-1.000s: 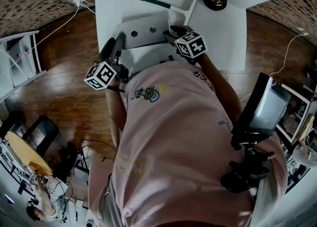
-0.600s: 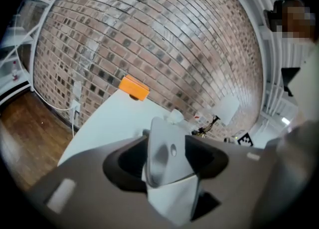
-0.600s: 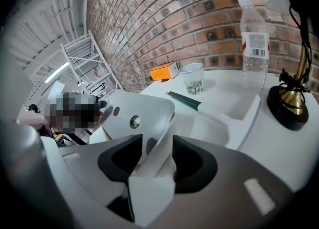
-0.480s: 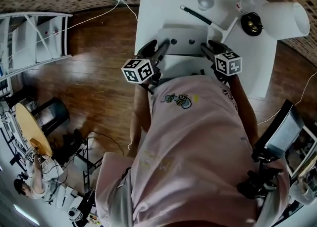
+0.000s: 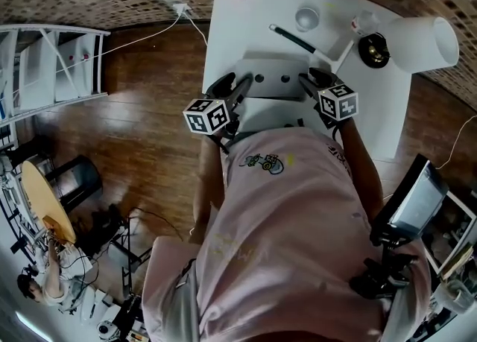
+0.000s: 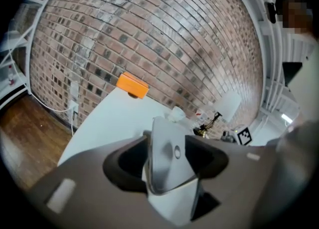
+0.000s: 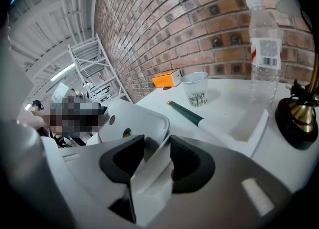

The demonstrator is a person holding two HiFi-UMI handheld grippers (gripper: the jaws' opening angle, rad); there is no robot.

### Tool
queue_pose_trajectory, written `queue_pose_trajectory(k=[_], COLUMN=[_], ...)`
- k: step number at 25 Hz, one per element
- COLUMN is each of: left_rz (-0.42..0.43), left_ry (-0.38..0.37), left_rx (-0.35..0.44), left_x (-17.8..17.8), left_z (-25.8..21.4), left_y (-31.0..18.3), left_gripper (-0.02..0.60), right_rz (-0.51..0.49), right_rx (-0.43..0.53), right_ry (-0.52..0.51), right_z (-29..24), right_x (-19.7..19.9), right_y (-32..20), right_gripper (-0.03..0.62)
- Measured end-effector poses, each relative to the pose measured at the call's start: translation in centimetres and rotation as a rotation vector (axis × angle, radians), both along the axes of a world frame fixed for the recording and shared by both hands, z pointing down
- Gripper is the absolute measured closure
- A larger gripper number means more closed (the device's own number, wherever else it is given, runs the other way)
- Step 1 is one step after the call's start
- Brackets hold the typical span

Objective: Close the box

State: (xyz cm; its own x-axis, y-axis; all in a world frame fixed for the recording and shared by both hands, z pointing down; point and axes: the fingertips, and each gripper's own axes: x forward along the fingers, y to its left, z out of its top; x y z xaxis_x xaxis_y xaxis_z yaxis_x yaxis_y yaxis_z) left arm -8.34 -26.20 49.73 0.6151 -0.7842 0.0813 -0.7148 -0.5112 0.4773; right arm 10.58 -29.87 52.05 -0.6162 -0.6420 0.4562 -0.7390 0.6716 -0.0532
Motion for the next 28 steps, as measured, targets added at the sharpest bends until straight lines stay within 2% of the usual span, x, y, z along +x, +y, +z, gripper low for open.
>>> queue_pose_trajectory(k=[6,28], left_rz=[0.030,0.024], left_ry=[-0.015,-0.007], left_rx=[-0.008,-0.009], left_x=[0.93,1.08], left_z=[0.17,0.18], left_y=[0.03,0.11], left_gripper=[0.250,0.250], right_rz=[0.052,0.053], right_rx=[0.012,0.026], right_ry=[-0.019,-0.003], right_z=[-0.12,-0.13], right_x=[0.54,0.70], right_y=[0.08,0.18], right_gripper=[0.398,0.398])
